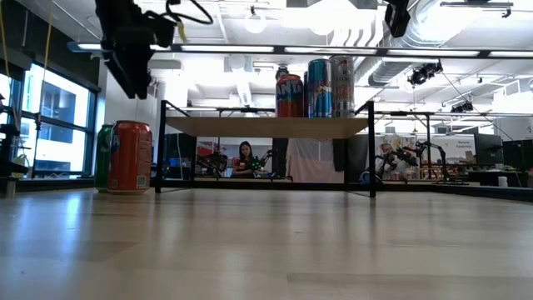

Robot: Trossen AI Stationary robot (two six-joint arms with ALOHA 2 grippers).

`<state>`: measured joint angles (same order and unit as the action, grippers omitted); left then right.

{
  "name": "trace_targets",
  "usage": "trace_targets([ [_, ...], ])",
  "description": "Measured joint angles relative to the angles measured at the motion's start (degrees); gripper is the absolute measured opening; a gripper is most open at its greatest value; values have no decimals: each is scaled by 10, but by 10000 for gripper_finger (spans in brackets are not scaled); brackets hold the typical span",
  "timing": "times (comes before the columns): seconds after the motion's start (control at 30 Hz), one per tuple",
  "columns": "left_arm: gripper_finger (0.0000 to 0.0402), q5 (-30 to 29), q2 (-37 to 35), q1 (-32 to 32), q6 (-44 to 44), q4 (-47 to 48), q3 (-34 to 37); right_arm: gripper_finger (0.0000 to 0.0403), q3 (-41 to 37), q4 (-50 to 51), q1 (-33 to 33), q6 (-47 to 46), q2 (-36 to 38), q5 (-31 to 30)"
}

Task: Place canned beverage on shelf
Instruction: Put the red soda can on the shelf aligned with the other red soda can

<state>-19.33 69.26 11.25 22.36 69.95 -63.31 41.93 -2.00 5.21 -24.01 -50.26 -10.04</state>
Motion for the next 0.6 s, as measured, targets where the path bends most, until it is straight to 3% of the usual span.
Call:
trace_targets([
  [0.23,395,14,25,-1,18,14,0,0,0,0,0,0,0,-5],
  [0.6,394,51,72,24,-107,4,41,0,0,0,0,15,0,-5],
])
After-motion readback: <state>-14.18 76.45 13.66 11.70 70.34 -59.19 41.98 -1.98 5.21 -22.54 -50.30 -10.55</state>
